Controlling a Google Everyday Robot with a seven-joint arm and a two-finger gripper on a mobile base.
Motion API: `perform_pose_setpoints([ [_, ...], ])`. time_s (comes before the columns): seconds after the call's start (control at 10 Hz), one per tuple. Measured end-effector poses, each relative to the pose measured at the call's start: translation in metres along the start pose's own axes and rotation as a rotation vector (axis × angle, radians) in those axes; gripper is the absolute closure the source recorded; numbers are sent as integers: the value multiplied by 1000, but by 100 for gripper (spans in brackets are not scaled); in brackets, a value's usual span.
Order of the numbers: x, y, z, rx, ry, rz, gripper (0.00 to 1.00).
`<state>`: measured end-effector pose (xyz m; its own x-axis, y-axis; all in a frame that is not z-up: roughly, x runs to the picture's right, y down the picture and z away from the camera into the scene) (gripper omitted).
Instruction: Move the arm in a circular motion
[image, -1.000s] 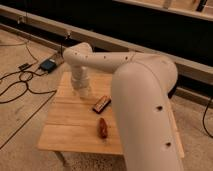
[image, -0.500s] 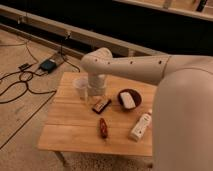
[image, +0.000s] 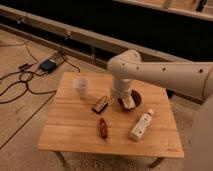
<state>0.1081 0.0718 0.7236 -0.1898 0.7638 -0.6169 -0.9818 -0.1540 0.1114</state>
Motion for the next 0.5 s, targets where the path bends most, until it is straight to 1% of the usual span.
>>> perform_pose_setpoints([
  [0.2, -28, -33, -8, 27, -24, 53, 35],
  [0.3, -44, -42, -9, 42, -31, 61, 35],
  [0.4, -55, -45, -8, 52, -30, 62, 35],
  [0.5, -76, -44, -5, 63, -29, 58, 35],
])
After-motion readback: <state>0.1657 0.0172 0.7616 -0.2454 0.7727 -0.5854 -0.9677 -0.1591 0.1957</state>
